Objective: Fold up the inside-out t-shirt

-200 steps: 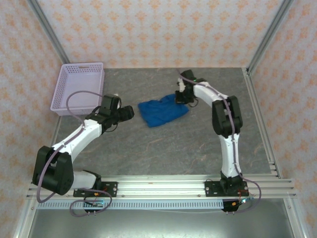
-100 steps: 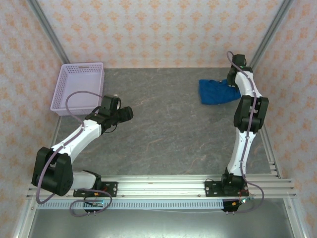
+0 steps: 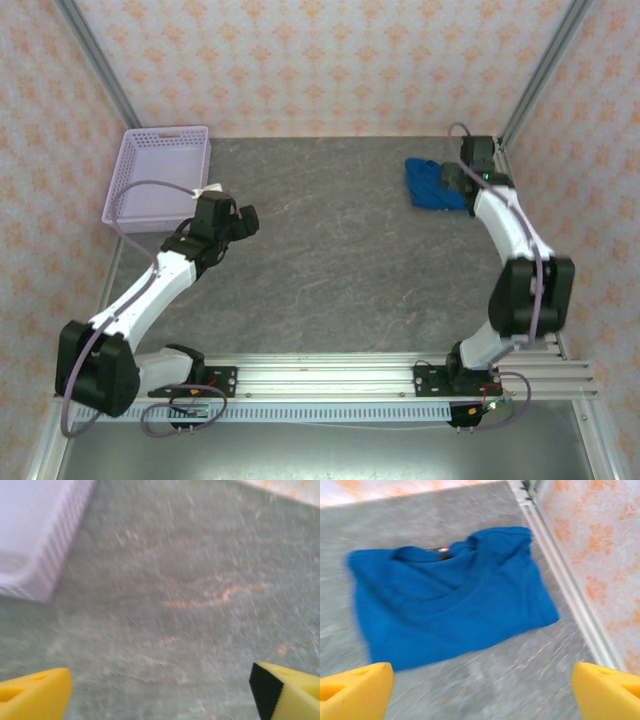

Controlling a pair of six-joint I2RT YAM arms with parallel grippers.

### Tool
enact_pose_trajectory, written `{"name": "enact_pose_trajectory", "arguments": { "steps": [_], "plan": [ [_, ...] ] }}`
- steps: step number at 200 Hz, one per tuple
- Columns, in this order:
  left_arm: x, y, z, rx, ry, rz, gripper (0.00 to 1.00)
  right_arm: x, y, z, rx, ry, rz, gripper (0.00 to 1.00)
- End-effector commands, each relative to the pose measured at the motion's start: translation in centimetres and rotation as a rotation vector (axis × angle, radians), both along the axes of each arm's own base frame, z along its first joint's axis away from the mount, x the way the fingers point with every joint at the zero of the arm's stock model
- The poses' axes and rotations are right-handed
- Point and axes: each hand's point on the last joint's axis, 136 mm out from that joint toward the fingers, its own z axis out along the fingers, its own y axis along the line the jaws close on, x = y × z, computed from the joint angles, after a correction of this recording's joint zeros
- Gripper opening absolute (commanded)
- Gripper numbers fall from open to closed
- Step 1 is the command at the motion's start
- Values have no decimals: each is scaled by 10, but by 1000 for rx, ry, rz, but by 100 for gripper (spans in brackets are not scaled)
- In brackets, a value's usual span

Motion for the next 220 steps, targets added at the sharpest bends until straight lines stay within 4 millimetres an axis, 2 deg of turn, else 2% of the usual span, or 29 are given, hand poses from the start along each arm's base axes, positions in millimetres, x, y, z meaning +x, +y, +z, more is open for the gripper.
{"name": "enact_pose_trajectory", "arguments": {
  "steps": [1,12,19,23,43,63,71,87,105,117,125,132,157,165,184,220],
  "plan": [
    [-12,52,27,182,-142,200,100,-22,24,9,111,-199,34,99],
    [-26,76,35,240,-200,320,100,-41,21,1,120,-246,10,99],
    [-35,87,36,268,-241,380,100,-51,15,-12,98,-254,-12,99],
    [-40,92,37,279,-267,407,100,-58,11,-11,84,-280,-33,99],
    [-50,104,36,297,-355,444,100,-77,-6,-37,31,-310,-111,99],
    [-38,106,20,353,-336,383,100,-78,-9,-65,11,-339,-114,99],
    [-29,104,11,386,-301,345,100,-77,-8,-78,16,-320,-113,99],
    [-7,100,-9,408,-239,267,100,-70,-6,-92,36,-313,-104,99],
    [10,97,-22,417,-261,223,100,-59,-6,-90,34,-331,-96,99],
    [15,106,-31,406,-213,258,100,-54,-10,-88,46,-382,-93,99],
    [21,105,-35,399,-196,243,100,-50,-13,-94,62,-379,-99,99],
    [25,101,-41,390,-194,215,100,-46,-14,-101,75,-359,-95,99],
    [31,89,-68,372,-213,127,100,-41,-3,-106,84,-341,-30,99],
    [36,86,-69,374,-205,107,100,-42,-1,-111,90,-344,-16,99],
    [36,83,-75,359,-215,79,100,-43,5,-117,92,-370,17,99],
    [34,83,-77,361,-216,79,100,-44,3,-115,85,-371,2,99]
  ]
}}
